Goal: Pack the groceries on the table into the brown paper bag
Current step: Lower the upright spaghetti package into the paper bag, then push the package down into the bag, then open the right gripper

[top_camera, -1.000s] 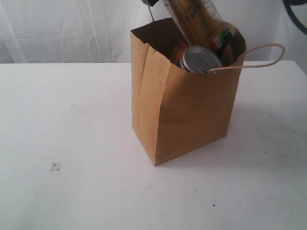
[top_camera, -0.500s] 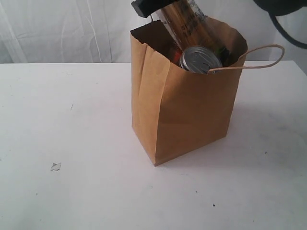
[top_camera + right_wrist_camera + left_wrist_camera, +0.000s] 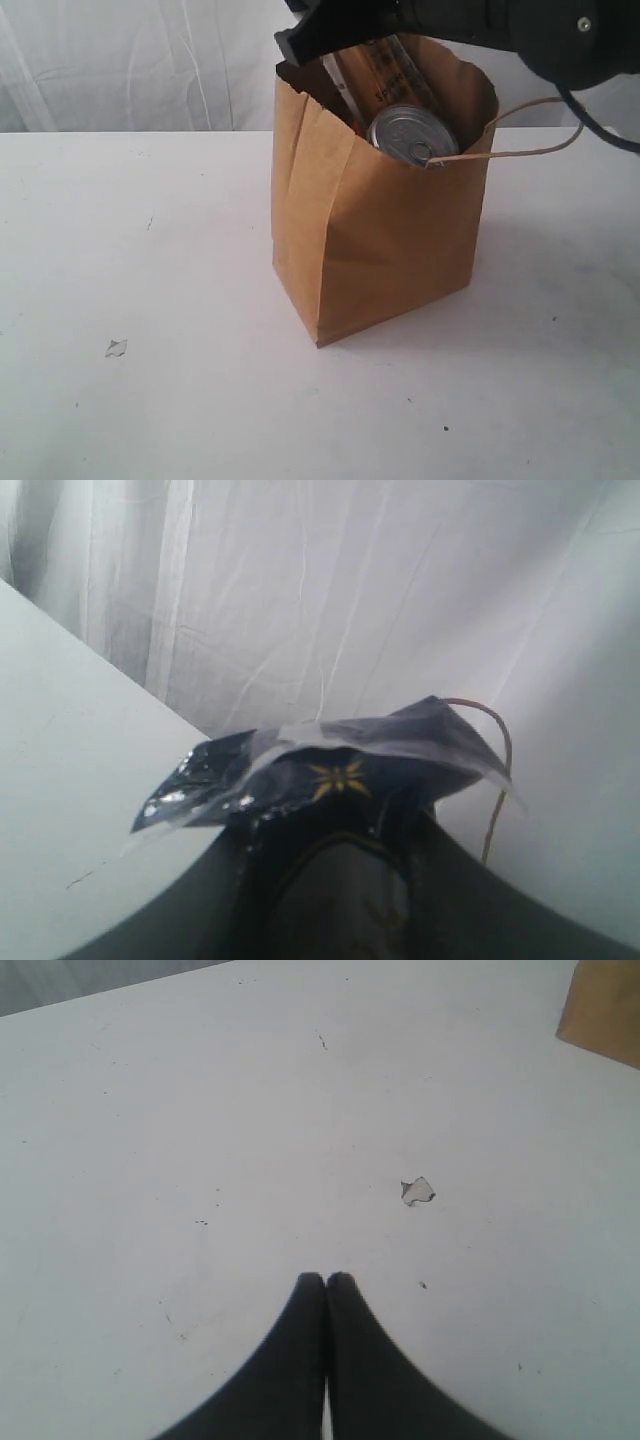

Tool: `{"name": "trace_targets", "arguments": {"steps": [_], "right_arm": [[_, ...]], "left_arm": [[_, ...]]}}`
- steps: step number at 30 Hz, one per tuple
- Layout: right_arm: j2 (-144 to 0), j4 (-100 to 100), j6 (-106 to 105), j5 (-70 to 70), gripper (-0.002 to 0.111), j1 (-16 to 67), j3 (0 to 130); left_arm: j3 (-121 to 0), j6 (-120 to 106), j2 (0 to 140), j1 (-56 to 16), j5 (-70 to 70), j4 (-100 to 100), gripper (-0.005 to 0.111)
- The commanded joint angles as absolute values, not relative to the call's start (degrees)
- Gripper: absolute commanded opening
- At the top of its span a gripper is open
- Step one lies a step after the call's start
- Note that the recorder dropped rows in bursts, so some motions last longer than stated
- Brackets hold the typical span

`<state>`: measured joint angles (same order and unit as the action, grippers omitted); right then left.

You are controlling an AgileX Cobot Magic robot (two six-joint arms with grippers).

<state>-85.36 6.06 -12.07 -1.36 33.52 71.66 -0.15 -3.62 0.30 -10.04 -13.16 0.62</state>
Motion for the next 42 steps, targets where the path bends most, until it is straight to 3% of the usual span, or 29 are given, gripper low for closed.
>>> {"name": "trace_targets", "arguments": {"steps": [1, 18, 42], "right_arm": [[-84.7, 4.5, -3.8, -4.9, 0.000, 30.5, 71.8], [-84.7, 4.6, 1.7, 7.2, 0.000, 25.0, 71.8], [-87.1, 4.9, 0.0, 24.0, 0.000, 25.0, 71.8]], "left_arm": [[0.0, -3.5, 0.0, -9.8, -13.3, 0.8, 0.000], [0.0, -3.5, 0.0, -9.8, -13.3, 0.8, 0.000], [0.0, -3.5, 0.0, -9.8, -13.3, 0.8, 0.000]]}}
